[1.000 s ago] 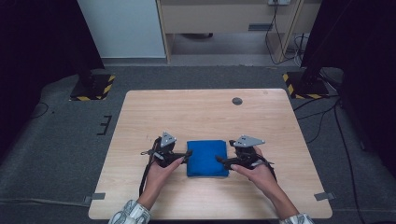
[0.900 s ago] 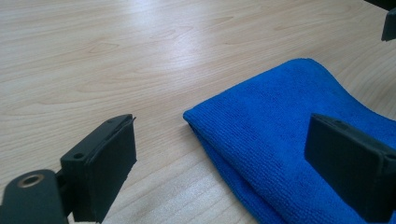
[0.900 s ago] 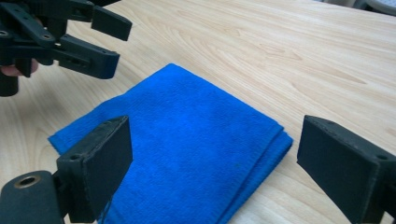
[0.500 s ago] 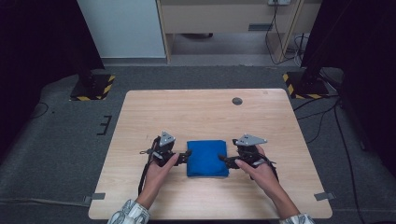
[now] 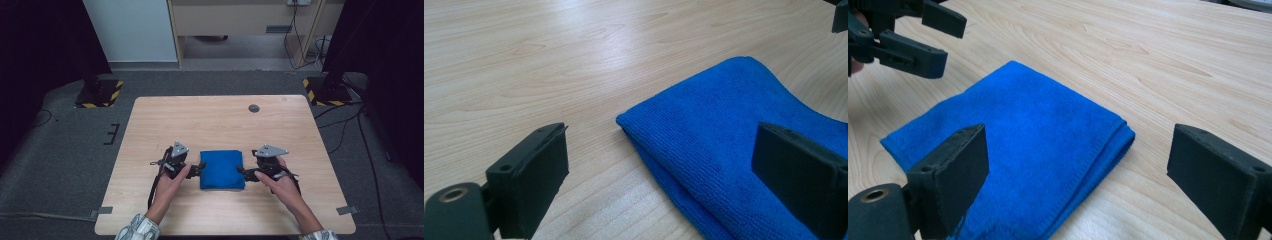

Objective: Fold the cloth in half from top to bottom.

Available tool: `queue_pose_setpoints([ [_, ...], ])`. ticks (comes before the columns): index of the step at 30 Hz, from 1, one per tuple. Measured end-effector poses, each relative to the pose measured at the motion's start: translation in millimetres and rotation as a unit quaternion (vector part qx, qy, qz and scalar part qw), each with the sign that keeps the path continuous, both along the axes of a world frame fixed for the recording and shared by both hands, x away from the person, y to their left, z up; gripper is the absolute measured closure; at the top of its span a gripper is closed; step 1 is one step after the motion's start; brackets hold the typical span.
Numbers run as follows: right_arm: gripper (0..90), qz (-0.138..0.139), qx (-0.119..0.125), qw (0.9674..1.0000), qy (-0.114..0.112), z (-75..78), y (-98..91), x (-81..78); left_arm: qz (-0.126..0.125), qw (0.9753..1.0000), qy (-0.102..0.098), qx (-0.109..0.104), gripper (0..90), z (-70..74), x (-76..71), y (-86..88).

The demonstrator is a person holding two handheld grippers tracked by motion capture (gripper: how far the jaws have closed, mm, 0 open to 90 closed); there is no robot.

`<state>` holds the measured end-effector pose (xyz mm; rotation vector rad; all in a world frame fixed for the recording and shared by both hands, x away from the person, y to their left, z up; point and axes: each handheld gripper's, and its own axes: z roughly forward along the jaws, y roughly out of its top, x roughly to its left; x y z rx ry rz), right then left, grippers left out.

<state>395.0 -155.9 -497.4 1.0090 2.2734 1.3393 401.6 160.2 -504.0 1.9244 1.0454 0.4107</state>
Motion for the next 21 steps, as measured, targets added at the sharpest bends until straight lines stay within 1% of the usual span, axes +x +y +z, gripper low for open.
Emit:
queue_pose_setpoints([
  [3,9.6,-0.007,-0.005,1.0000,-0.001,-1.8,-5.1,-2.3,-0.003,1.0000,0.002,0.003,7.2,0.1,-1.1,-0.8],
  [9,8.8,-0.007,-0.017,0.9998,0.002,-3.7,-14.0,-5.8,-0.007,0.9999,0.002,0.010,7.1,0.5,-3.3,-1.7],
  [12,8.8,-0.011,-0.021,0.9997,0.005,-5.1,-19.2,-7.0,-0.011,0.9997,0.001,0.024,7.0,0.1,-5.6,-0.5],
  [13,8.8,-0.015,-0.022,0.9996,0.006,-5.8,-24.5,-7.5,-0.010,0.9996,0.001,0.026,6.9,-0.4,-6.3,1.3],
  [14,8.8,-0.015,-0.022,0.9996,0.006,-5.8,-24.5,-7.5,-0.010,0.9996,0.001,0.026,7.0,-0.4,-6.3,1.3],
  [19,8.8,-0.033,-0.019,0.9992,0.008,-5.0,-35.2,-7.0,-0.001,0.9997,0.003,0.024,7.0,0.0,-6.0,8.4],
  [21,8.8,-0.039,-0.024,0.9989,0.009,-5.9,-39.4,-5.6,0.002,0.9997,0.004,0.024,6.9,-0.1,-5.8,11.6],
])
